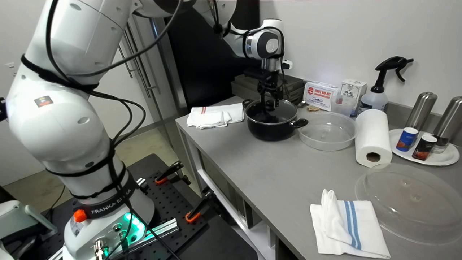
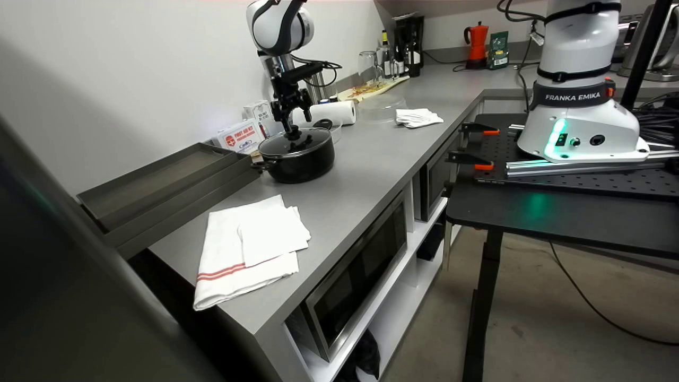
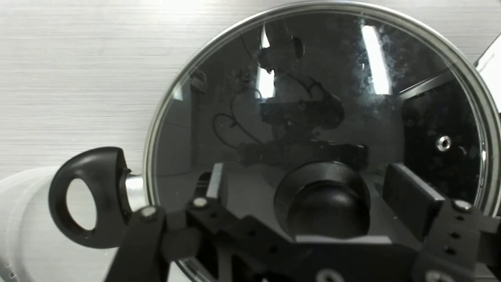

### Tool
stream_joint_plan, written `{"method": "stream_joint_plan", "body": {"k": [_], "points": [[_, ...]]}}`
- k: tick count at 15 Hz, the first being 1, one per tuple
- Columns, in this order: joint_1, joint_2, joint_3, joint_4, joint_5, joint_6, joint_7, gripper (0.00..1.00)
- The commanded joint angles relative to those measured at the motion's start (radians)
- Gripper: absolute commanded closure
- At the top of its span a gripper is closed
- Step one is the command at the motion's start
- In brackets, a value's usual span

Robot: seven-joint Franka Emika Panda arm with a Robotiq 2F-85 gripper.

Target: Pick up the lid from the pot and put it on the counter

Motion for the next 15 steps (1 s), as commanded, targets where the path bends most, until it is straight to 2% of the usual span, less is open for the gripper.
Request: {"method": "stream_joint_plan", "body": {"k": [1,15], "points": [[-0.002,-0.001,0.005,0.008,0.006,-0.009,-0.013,0.00],[-0.001,0.044,0.004,0.074,0.009,-0.024,-0.005,0.00]]}}
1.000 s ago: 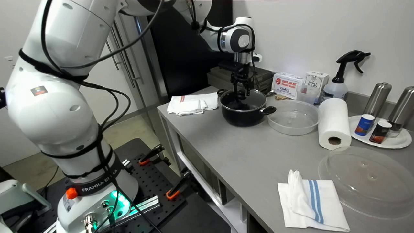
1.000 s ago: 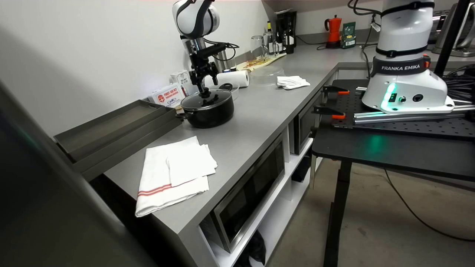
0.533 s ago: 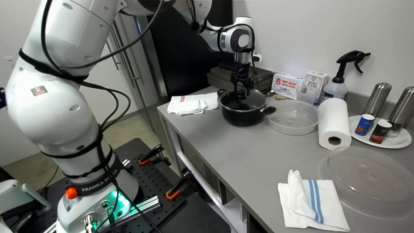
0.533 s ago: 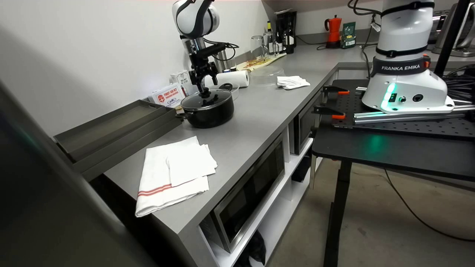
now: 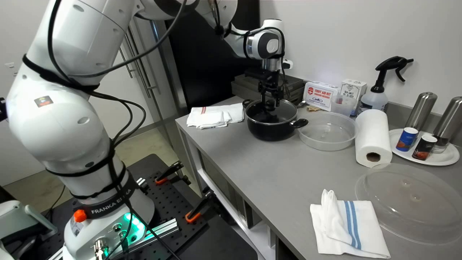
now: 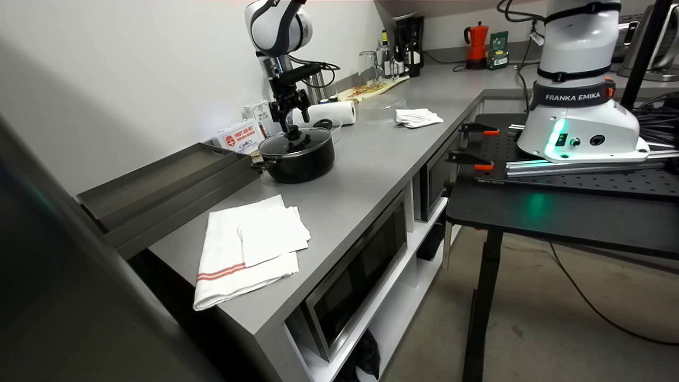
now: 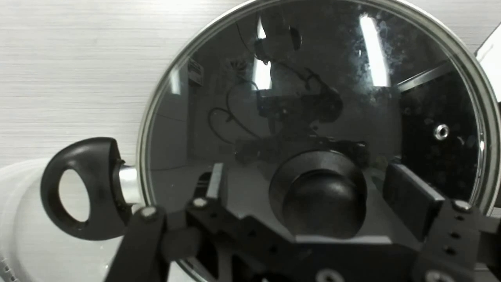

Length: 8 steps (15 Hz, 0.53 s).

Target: Pick up the lid from the pot and put it on the counter

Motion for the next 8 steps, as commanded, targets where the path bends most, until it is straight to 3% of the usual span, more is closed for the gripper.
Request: {"method": "stream_joint_plan", "body": {"k": [1,8], "points": [[-0.001,0.028,0.002,0.049,0.008,-0.025,-0.004,0.00],[-0.006,0.056,0.001,0.094,0.013,-0.034,0.000,0.00]]}}
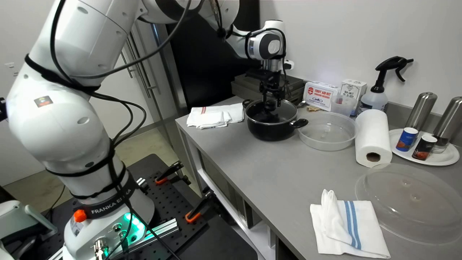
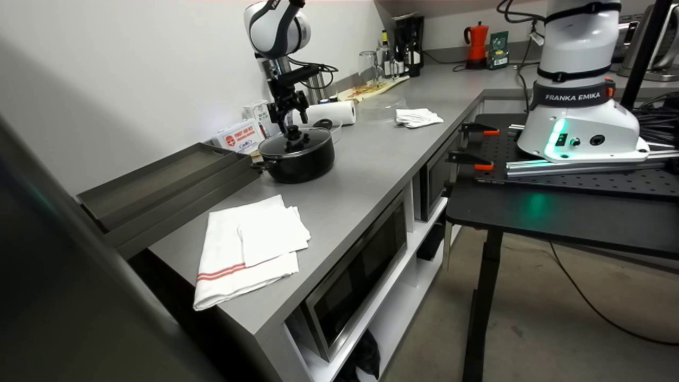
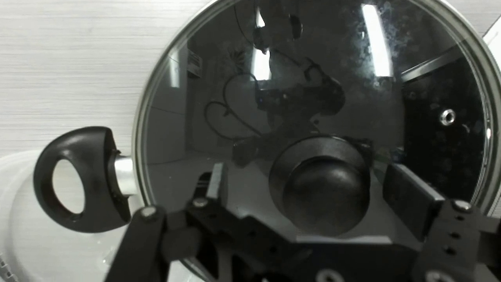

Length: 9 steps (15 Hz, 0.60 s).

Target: Pick up the lid from the pot and put it on the counter

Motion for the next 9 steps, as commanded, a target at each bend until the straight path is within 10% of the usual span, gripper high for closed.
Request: {"method": "stream_joint_plan", "body": {"k": [1,7,9], "points": [[-0.004,0.030,0.001,0.058,0.012,-0.030,-0.001,0.00],[-0.009,0.046,0.000,0.084,0.013,-0.035,0.000,0.02],[-0.011,0.048,0.000,0.090,0.014,-0.037,0.000,0.27]]}}
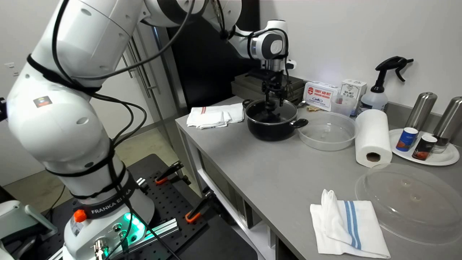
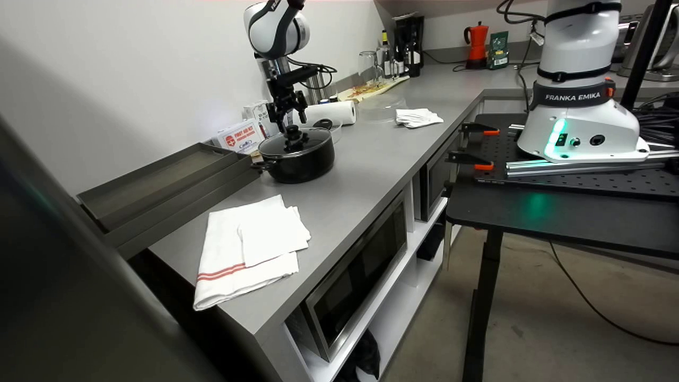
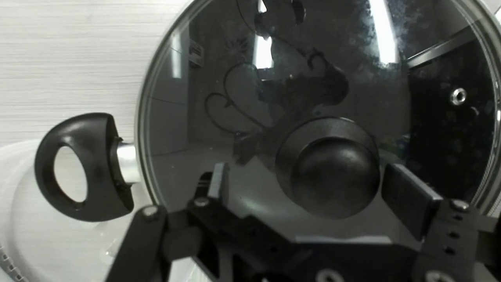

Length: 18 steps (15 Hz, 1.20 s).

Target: Pick up the lid from the pot and put it on the counter

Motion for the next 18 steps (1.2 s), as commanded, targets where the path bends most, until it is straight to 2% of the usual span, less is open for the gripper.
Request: {"method": "stream_joint_plan", "body": {"k": [1,7,12,18], "points": [[-0.003,0.024,0.000,0.050,0.013,-0.033,0.000,0.31],[-0.003,0.025,0.005,0.064,0.024,-0.041,0.000,0.75],[-0.003,0.019,0.007,0.062,0.026,-0.049,-0.003,0.75],[0.008,-0.049,0.011,0.006,0.021,-0.053,-0.005,0.75]]}}
